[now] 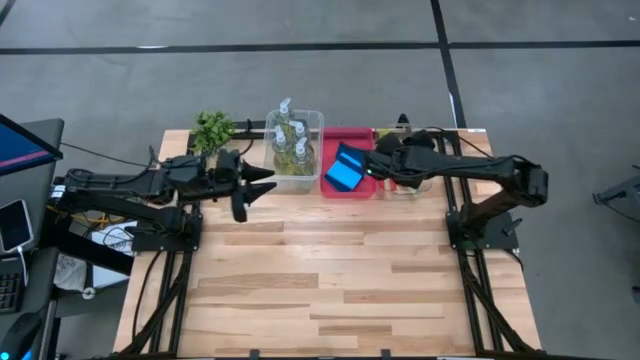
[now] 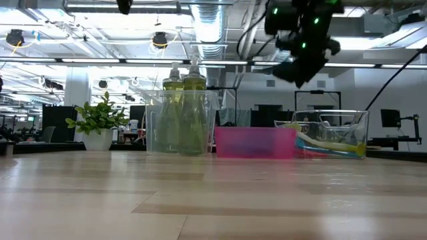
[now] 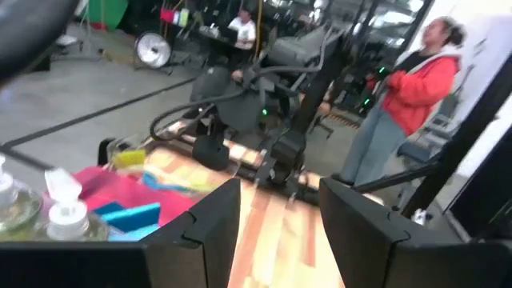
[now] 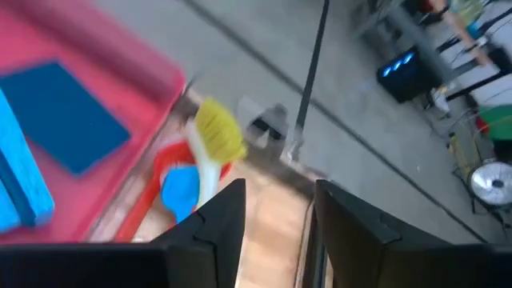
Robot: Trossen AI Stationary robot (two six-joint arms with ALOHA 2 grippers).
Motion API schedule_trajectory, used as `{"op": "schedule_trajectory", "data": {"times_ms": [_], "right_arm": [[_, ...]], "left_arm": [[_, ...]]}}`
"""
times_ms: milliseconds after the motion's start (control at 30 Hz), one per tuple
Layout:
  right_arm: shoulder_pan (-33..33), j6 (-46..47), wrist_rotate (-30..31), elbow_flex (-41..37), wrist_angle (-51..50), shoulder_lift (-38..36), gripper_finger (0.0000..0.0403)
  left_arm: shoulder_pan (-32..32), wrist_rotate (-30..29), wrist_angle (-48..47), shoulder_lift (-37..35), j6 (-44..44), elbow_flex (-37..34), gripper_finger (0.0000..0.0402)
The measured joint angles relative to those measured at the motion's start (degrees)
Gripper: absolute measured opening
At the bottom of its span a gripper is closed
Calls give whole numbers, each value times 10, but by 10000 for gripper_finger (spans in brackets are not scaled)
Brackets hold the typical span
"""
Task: Pick & Place Kitchen Sink Supplies
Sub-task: Return to home position
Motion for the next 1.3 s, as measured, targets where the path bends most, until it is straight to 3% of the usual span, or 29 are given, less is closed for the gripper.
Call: {"op": "schedule_trajectory", "data": {"times_ms": [167, 533, 733, 867, 1100, 1300], "right_arm": [[46, 28, 56, 0, 2, -49, 137], [198, 61, 62, 0, 5, -139, 125], [323, 99, 65, 0, 3, -177, 111], [416, 112, 78, 0, 5, -192, 98], [535, 164, 77, 0, 6, -196, 80], [571, 170, -5, 0, 26, -175, 77]], "left_arm": [[-19, -1, -1, -45, 16, 0, 172], [-100, -24, -45, -122, 35, -16, 172], [-166, -102, -33, -195, 24, -92, 172], [-203, -113, 0, -253, 45, -153, 172], [-232, -110, 19, -334, 58, -254, 172], [-239, -42, 60, -372, 30, -331, 172]]}}
